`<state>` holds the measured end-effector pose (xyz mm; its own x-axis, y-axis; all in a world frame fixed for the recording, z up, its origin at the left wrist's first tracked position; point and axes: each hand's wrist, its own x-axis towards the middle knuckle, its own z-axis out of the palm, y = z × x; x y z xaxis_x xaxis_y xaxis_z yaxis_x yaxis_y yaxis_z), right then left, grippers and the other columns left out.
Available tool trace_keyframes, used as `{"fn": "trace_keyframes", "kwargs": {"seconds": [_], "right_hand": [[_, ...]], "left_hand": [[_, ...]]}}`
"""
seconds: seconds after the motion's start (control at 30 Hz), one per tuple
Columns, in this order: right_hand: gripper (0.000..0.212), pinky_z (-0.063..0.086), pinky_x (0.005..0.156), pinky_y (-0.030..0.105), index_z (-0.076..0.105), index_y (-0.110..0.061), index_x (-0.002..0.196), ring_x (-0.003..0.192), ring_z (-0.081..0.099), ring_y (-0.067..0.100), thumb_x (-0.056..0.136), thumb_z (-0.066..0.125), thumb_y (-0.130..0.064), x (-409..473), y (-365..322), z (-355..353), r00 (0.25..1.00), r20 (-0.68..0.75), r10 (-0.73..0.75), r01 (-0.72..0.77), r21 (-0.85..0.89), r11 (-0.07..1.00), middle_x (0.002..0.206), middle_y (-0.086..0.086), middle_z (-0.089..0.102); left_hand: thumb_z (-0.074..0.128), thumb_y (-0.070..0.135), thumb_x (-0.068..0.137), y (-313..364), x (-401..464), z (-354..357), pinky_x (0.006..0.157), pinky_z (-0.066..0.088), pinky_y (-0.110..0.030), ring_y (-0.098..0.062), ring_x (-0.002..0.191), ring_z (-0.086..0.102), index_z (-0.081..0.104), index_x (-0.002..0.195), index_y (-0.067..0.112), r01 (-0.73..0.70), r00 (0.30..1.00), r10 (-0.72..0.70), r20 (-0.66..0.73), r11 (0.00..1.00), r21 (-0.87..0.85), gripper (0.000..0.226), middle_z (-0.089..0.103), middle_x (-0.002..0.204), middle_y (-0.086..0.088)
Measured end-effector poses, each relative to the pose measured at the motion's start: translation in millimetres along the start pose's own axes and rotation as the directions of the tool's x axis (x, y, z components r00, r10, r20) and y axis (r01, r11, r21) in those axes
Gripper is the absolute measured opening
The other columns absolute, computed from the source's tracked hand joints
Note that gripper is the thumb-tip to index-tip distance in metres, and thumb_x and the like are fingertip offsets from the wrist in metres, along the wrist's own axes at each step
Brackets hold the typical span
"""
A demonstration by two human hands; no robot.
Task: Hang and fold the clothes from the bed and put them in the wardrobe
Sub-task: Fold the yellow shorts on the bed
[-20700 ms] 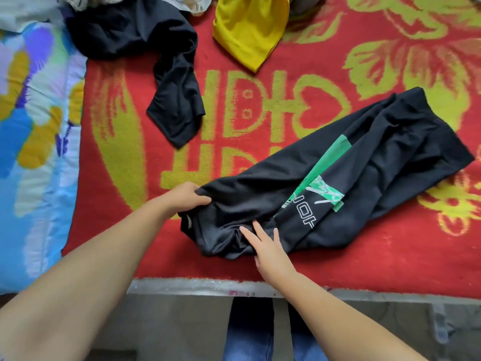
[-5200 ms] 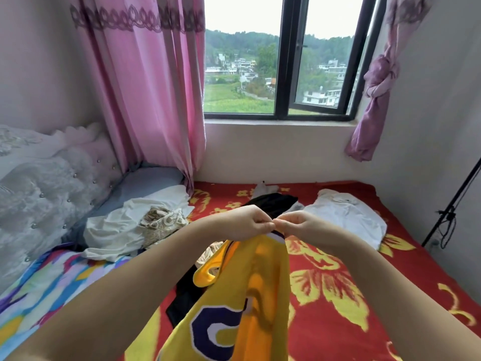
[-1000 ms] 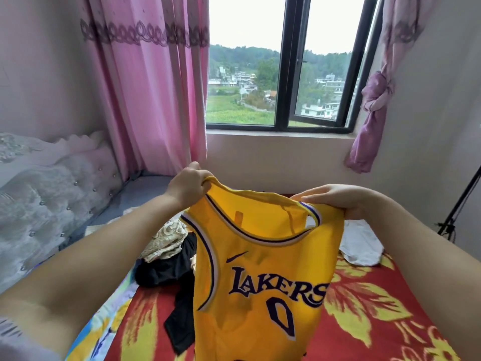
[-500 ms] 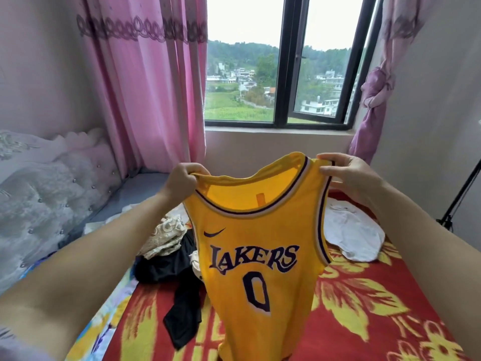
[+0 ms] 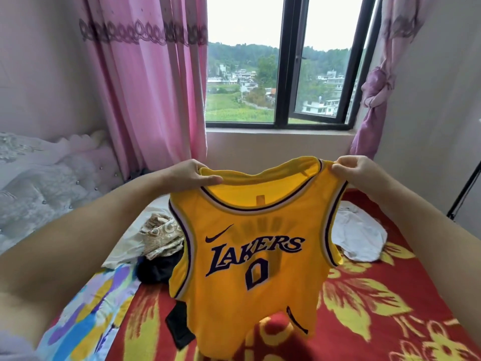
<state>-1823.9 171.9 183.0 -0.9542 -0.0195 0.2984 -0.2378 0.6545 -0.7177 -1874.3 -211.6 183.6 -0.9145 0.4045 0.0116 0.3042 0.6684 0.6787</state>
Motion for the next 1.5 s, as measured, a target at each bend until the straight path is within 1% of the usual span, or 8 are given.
{"fn": "trace_keyframes", "kwargs": {"seconds": [0.23,0.57,0.7,0.77,0.83,0.97,1.23,1.5], "right_hand": [[0.027,0.054,0.068,0.036,0.064,-0.008,0.100,0.074,0.060,0.022,0.098,0.052,-0.031,-5,-38,31,0.997,-0.048,0.057,-0.046,0.213,0.976,0.079,0.005,0.061],[0.028,0.048,0.053,0.028,0.047,-0.018,0.101,0.068,0.059,0.011,0.092,0.059,-0.041,-20,-90,78,0.974,0.224,-0.015,-0.073,0.382,0.921,0.086,0.008,0.059],[0.013,0.048,0.055,0.028,0.051,-0.016,0.097,0.066,0.055,0.018,0.093,0.057,-0.005,-19,-77,64,0.982,0.185,-0.042,-0.026,0.348,0.937,0.078,0.007,0.060],[0.024,0.039,0.057,0.028,0.052,-0.015,0.089,0.064,0.047,0.020,0.093,0.046,0.008,-18,-72,62,0.978,0.193,-0.075,-0.004,0.379,0.925,0.077,0.010,0.055],[0.025,0.043,0.059,0.027,0.051,-0.012,0.089,0.065,0.050,0.020,0.094,0.043,0.011,-19,-71,58,0.951,0.267,-0.157,0.014,0.469,0.883,0.077,0.010,0.057],[0.028,0.046,0.052,0.015,0.052,-0.013,0.091,0.058,0.054,0.005,0.094,0.041,0.013,-17,-74,41,0.913,0.314,-0.260,0.059,0.531,0.845,0.067,-0.003,0.058],[0.043,0.055,0.077,0.031,0.050,-0.017,0.123,0.089,0.066,0.019,0.084,0.065,-0.026,-18,-53,26,0.904,0.391,-0.172,0.037,0.329,0.944,0.102,0.011,0.067],[0.022,0.047,0.065,0.033,0.067,-0.017,0.086,0.069,0.054,0.020,0.095,0.050,-0.008,19,-2,59,0.971,0.235,0.045,-0.034,-0.051,0.998,0.077,0.006,0.062]], "left_hand": [[0.064,0.040,0.086,47,-3,34,0.056,0.059,-0.037,-0.025,0.063,0.070,0.061,0.094,0.001,0.325,0.933,-0.327,0.149,0.592,-0.738,0.040,0.070,0.075,-0.013],[0.047,0.011,0.099,122,-2,74,0.053,0.059,-0.031,-0.018,0.054,0.064,0.056,0.084,0.003,0.168,0.982,-0.107,0.155,0.124,-0.978,0.019,0.063,0.064,-0.012],[0.052,0.000,0.093,117,-6,61,0.085,0.057,-0.034,-0.024,0.089,0.065,0.058,0.108,0.001,-0.080,0.997,0.028,-0.077,0.545,-0.835,0.017,0.065,0.100,-0.016],[0.059,0.001,0.090,109,-4,56,0.091,0.047,-0.017,-0.014,0.104,0.057,0.051,0.126,0.010,-0.370,0.912,0.273,-0.305,0.869,-0.327,0.039,0.059,0.115,-0.007],[0.070,0.014,0.085,99,-1,52,0.091,0.036,-0.008,-0.007,0.118,0.046,0.029,0.146,0.023,-0.431,0.895,0.429,-0.125,0.902,0.013,0.074,0.047,0.133,0.001],[0.072,0.024,0.082,81,-4,50,0.081,0.054,-0.024,-0.014,0.105,0.065,0.048,0.132,0.024,-0.109,0.923,0.192,0.333,0.962,-0.252,0.055,0.064,0.121,0.002],[0.070,0.017,0.086,89,11,48,0.077,0.058,-0.032,-0.020,0.091,0.070,0.066,0.111,0.012,-0.121,0.936,0.193,0.293,0.962,-0.246,0.026,0.072,0.104,-0.004],[0.071,0.021,0.083,72,53,69,0.073,0.057,-0.034,-0.017,0.076,0.064,0.065,0.097,0.006,-0.095,0.988,0.095,0.118,0.995,-0.005,0.021,0.066,0.087,-0.006]]}}
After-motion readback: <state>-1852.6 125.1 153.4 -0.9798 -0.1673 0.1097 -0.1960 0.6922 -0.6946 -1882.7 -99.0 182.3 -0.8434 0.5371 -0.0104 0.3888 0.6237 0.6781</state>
